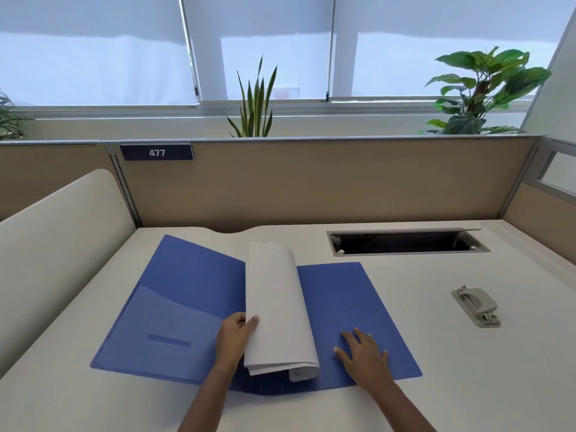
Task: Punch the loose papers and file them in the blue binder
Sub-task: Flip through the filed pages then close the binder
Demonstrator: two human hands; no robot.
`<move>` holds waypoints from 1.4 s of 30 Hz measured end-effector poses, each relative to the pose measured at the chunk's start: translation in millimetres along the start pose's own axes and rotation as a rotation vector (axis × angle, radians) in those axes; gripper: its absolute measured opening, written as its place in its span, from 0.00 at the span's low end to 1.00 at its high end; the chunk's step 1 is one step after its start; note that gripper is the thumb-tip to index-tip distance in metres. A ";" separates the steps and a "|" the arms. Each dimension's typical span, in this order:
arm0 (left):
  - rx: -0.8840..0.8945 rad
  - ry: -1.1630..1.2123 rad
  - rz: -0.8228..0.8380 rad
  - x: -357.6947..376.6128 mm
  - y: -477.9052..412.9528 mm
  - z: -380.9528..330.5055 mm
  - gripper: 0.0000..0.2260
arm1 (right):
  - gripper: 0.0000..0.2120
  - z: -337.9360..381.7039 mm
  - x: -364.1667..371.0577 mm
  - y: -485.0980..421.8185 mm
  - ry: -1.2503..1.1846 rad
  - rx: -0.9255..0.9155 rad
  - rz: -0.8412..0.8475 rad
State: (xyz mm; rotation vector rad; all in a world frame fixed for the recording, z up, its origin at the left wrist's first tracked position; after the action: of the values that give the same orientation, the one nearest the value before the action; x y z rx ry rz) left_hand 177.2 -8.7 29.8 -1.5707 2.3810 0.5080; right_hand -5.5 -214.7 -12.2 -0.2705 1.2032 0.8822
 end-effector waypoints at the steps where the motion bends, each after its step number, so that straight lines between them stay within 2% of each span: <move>1: 0.018 0.017 0.016 7.5 2.2 -5.5 0.09 | 0.25 -0.6 -4.5 0.1 -0.069 -0.007 -0.018; 6: 0.090 0.082 0.125 47.6 15.9 -27.3 0.12 | 0.23 -11.8 -27.2 2.6 -0.576 0.012 -0.063; 9: 0.018 0.130 0.251 76.6 27.4 -32.6 0.18 | 0.21 -27.9 -35.7 3.4 -0.778 0.066 -0.080; 12: -0.012 -0.025 0.374 98.9 38.4 -28.2 0.21 | 0.20 -49.9 -41.9 2.7 -1.019 0.139 -0.122; 16: 0.082 -0.300 0.375 106.4 49.3 -20.7 0.23 | 0.23 -77.1 -43.6 4.7 -1.106 0.241 -0.157; 19: 0.120 -0.316 0.299 102.2 51.7 -19.9 0.22 | 0.22 -90.9 -42.6 3.5 -1.122 0.271 -0.175; 22: 0.173 -0.395 0.210 95.6 53.7 -19.0 0.17 | 0.14 -100.9 -45.4 6.3 -0.967 0.262 -0.224; 27: 0.309 -0.616 -0.074 60.5 57.2 -20.5 0.11 | 0.11 -84.3 -50.8 8.7 -0.580 0.031 -0.285; 31: 0.324 -0.744 -0.205 17.0 54.5 -18.7 0.08 | 0.23 -69.6 -31.7 5.4 -0.155 -0.048 -0.235; 33: 0.323 -0.829 -0.253 -6.1 50.6 -16.3 0.07 | 0.28 -65.7 -20.5 9.3 -0.029 -0.051 -0.195; 34: 0.312 -0.874 -0.290 -18.7 49.1 -14.7 0.09 | 0.36 -64.3 -19.9 13.5 -0.027 -0.056 -0.216; 36: 0.245 -0.931 -0.342 -45.2 44.4 -10.2 0.11 | 0.59 -63.9 -20.6 12.9 -0.017 -0.072 -0.269; 37: 0.179 -0.942 -0.369 -60.5 42.2 -6.0 0.12 | 0.64 -65.0 -19.9 11.2 0.004 -0.066 -0.265; 39: 0.041 -0.972 -0.400 -88.4 37.4 6.0 0.16 | 0.68 -67.1 -18.2 10.4 0.045 -0.035 -0.242; 42: -0.060 -0.963 -0.493 -121.7 37.2 8.8 0.19 | 0.67 -59.9 -22.6 15.8 0.078 -0.025 -0.236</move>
State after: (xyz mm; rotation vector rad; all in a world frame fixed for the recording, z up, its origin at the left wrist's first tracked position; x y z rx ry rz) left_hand 190.7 110.1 74.4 -1.3911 1.2362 0.9422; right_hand -60.3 -251.4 -10.5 -0.4609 1.2044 0.6867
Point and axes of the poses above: each hand's wrist, its own y-axis away from the middle knuckle, its own x-axis out of the palm, z = x × y, the point moved 9 cm from there along -y, towards the middle knuckle, and after that the axes turned 4 degrees about -y, right-handed, at the moved point
